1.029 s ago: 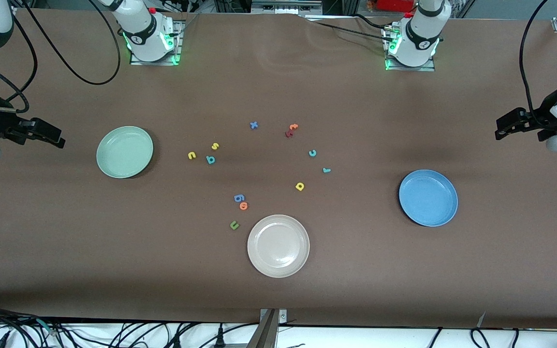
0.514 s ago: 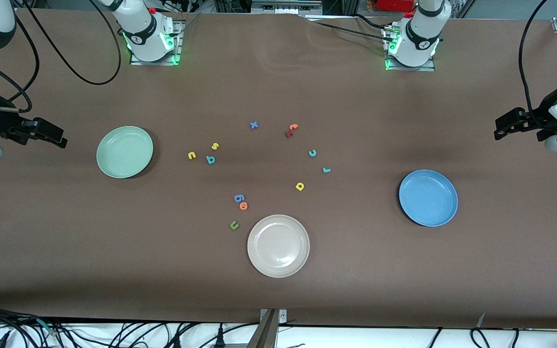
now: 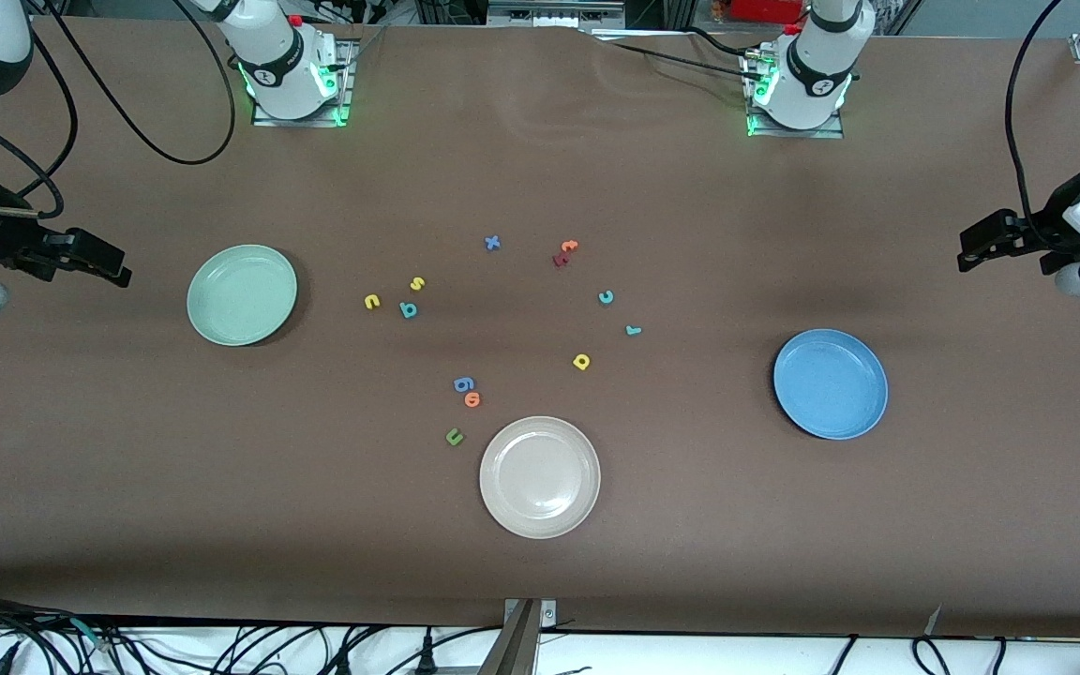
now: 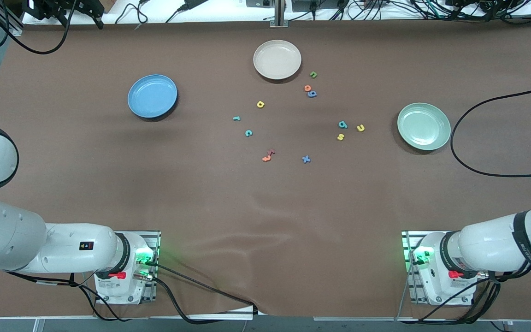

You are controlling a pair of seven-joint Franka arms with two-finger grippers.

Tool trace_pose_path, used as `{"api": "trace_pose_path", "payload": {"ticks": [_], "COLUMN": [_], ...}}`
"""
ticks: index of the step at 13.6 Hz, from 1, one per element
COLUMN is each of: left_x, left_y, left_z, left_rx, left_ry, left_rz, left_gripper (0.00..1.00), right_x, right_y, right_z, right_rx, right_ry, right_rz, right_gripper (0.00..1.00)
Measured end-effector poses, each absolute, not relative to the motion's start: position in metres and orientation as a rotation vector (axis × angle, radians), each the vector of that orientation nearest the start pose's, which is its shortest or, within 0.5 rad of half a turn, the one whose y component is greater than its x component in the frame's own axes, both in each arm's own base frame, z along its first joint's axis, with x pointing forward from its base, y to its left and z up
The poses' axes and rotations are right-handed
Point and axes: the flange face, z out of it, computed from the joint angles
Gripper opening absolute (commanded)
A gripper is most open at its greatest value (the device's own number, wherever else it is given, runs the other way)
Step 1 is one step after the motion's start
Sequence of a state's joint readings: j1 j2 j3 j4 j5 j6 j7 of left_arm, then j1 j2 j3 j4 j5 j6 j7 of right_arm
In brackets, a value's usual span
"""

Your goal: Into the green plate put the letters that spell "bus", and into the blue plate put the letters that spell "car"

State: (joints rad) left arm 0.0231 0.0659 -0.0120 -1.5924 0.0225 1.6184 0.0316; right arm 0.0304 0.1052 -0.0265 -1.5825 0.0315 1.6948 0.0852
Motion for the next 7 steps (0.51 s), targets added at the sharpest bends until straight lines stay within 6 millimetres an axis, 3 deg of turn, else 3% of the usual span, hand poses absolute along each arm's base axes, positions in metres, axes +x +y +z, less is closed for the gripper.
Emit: {"api": "trace_pose_path", "payload": {"ticks": [7], "left_x": [0.5773], "left_y": [0.0081], "left_z": [0.5793], "left_rx": [-3.120], "left_ry": [0.032], "left_rz": [0.068], "left_gripper": [1.00], "right_x": [0.5949], "right_y": [0.0076], "right_z": [0.5694], "right_rx": [-3.110], "right_ry": [0.140], "right_rz": [-0.009], "right_gripper": [1.00]}}
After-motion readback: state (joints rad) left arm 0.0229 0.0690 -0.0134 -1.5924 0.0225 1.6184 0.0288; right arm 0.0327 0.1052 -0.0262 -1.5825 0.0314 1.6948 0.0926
